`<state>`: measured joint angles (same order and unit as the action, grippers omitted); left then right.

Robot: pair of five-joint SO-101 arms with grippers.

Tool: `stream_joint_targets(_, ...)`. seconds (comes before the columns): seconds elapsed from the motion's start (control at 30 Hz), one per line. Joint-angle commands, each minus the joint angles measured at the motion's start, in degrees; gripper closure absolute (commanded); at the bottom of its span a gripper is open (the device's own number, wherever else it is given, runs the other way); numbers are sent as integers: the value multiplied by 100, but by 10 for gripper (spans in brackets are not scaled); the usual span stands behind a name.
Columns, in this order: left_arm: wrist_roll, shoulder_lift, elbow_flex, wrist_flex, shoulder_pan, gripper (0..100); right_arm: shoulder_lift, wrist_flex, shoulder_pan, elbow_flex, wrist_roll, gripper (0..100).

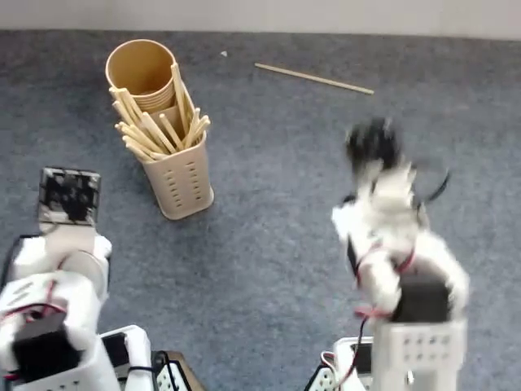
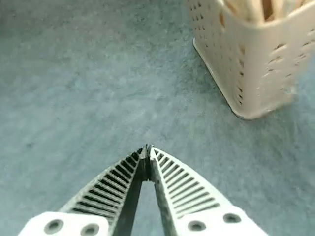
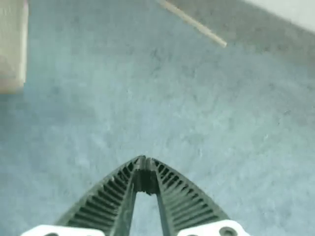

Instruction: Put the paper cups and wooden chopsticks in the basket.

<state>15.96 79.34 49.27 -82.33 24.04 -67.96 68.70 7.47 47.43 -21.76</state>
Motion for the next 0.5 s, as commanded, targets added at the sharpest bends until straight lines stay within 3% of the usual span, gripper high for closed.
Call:
stream_joint_targets(0.0, 44, 1059, 1754, 1011, -101, 952, -1569, -444, -22, 2624, -624, 994)
stream_joint_targets(0.23, 527, 2563, 3908, 1495, -92, 952, -3037, -936, -295, 4110, 79, 994)
stream_joint_targets(0.33, 527, 2554, 4356, 1705, -101, 952, -3705, -1147, -295, 4901, 615, 994)
stream_joint_targets(0.47, 527, 2448, 4787, 2154, -84, 951, -3635, -1473, -295, 5543, 721, 994)
